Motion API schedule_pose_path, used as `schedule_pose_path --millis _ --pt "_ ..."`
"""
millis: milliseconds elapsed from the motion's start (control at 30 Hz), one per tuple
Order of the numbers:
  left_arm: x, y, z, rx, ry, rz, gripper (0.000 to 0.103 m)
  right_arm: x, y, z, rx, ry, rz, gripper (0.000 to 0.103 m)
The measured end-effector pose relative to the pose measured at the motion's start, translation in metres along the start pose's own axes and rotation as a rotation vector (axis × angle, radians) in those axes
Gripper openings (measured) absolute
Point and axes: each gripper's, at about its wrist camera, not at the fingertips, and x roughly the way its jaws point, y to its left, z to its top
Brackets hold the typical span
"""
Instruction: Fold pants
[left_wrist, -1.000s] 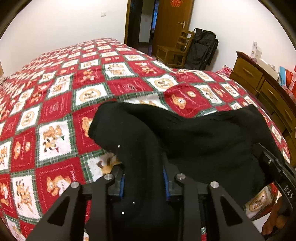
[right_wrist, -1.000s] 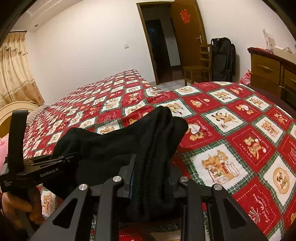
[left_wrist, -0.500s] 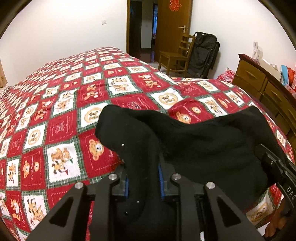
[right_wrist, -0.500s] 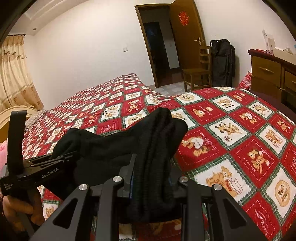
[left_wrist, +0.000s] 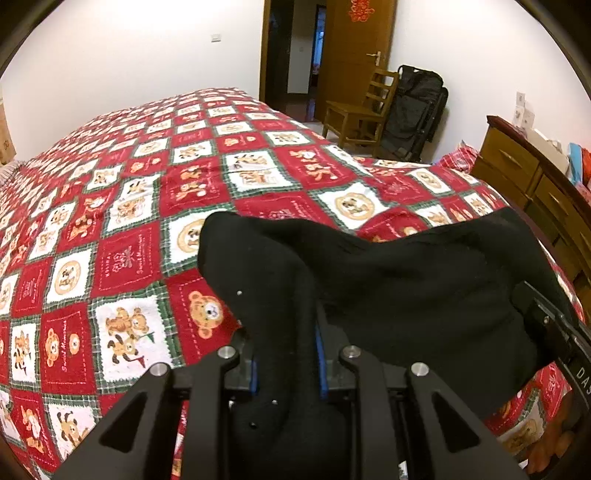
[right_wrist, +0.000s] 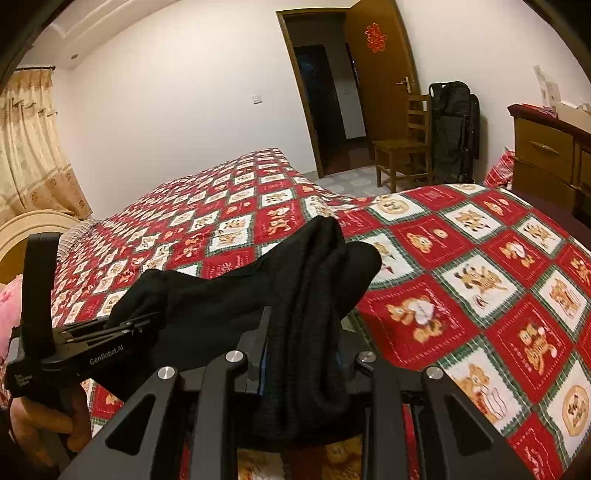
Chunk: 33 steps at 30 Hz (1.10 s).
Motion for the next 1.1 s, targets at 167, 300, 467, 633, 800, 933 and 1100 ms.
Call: schedule_pose_path --millis 167,300,467,633,800,933,1100 --pt "0.001 0.009 0.003 -0.012 -0.003 0.007 0.023 0.006 0.008 0.006 -0.011 0.0 0.009 0.026" --pt "-0.001 0.016 0.007 -0.025 -0.009 0.004 0.023 0.008 0.013 0.01 -0.015 0.001 0.017 0.026" --pt "-0.004 0.023 0.013 -0.033 -0.026 0.012 0.023 0.015 0.021 0.015 -0.02 0.005 0.031 0.026" --pt "-0.005 0.04 0.019 -0.068 -0.034 0.029 0.023 0.025 0.04 0.023 -0.043 0.004 0.072 0.026" --pt "-0.009 0.064 0.021 -0.098 -0.052 0.085 0.023 0.04 0.067 0.028 -0.08 0.006 0.116 0.026" --pt "-0.011 0.083 0.02 -0.128 -0.054 0.114 0.023 0.05 0.085 0.029 -0.101 0.014 0.142 0.026" --pt "-0.012 0.106 0.02 -0.167 -0.06 0.139 0.023 0.062 0.109 0.034 -0.134 0.014 0.173 0.026"
